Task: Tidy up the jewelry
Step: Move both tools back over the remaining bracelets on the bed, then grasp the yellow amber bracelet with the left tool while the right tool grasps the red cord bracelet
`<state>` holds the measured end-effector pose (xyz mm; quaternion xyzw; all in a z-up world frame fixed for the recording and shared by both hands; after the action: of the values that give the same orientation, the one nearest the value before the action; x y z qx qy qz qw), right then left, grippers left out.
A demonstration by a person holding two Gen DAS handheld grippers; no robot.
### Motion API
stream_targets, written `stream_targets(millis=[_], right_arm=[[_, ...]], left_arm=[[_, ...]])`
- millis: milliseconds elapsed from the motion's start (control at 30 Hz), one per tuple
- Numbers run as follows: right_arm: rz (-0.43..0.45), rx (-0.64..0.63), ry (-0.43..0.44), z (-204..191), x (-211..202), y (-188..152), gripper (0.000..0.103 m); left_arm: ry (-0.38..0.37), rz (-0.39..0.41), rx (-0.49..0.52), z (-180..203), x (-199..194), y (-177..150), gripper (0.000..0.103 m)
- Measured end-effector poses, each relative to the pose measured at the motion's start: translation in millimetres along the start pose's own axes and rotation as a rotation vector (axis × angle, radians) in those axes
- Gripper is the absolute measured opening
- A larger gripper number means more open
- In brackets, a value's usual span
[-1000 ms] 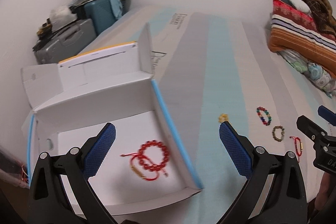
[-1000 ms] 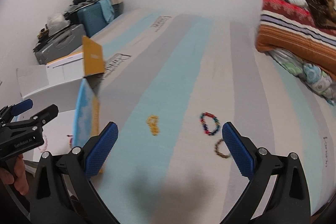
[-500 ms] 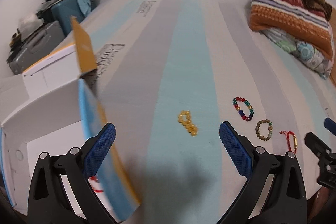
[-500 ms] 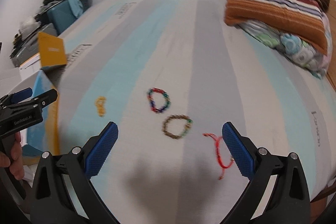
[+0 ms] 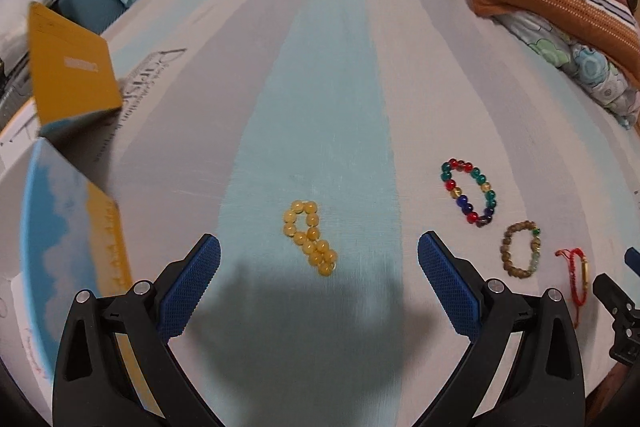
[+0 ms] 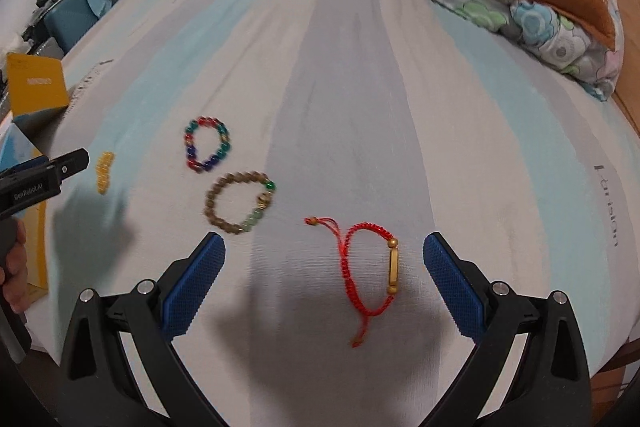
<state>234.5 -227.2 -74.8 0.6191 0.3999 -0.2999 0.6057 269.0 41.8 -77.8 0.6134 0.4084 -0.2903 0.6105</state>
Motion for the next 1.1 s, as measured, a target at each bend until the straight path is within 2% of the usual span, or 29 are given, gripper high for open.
stream_targets(millis=[233,500,667,733,933,1033,1100], right_arm=[[-0.054,0.022,0.004,18.0,37.7,-8.6,0.095],[-0.098,0.056,0.022,30.7,62.3,-15.4,0.095],[-0.122,0.087,0.032,36.5,70.3,-18.9,0.083],[-0.12,0.093,0.023,37.9,69.3,-18.4,0.074],[-0.122,0.101,0.023,41.0,65.2,-17.8,0.039],[-0.115,0.092,0.021,42.2,65.4,-18.3,0.031],[-0.111,0.093,0.021,43.9,65.0,-18.2,0.026]], left_arm=[[0.003,-0.049,-0.016,2.5,36.3,-1.7,0.097],[0.005,-0.082,-0.021,9.9,63.6,-3.0,0.097],[0.015,-0.094,-0.034,8.9,69.7,-3.5,0.095],[0.014,-0.101,-0.039,9.5,69.1,-4.2,0.089],[-0.01,-0.095,-0.031,14.0,63.7,-5.5,0.057],[-0.016,-0.092,-0.032,14.9,61.9,-7.4,0.045],[-0.014,-0.094,-0.028,14.9,60.6,-7.6,0.034]])
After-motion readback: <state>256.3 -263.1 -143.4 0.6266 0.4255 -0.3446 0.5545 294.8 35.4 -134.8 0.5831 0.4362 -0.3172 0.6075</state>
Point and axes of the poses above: each gripper's, at about its wrist camera, not at the fingertips, and x roughly the way its jaws point, z to its right, y to its top, the point moved 5 cm from there along x, roughly the way its jaws point, and after that the axes turned 5 degrees about y, right-handed, at the moved point
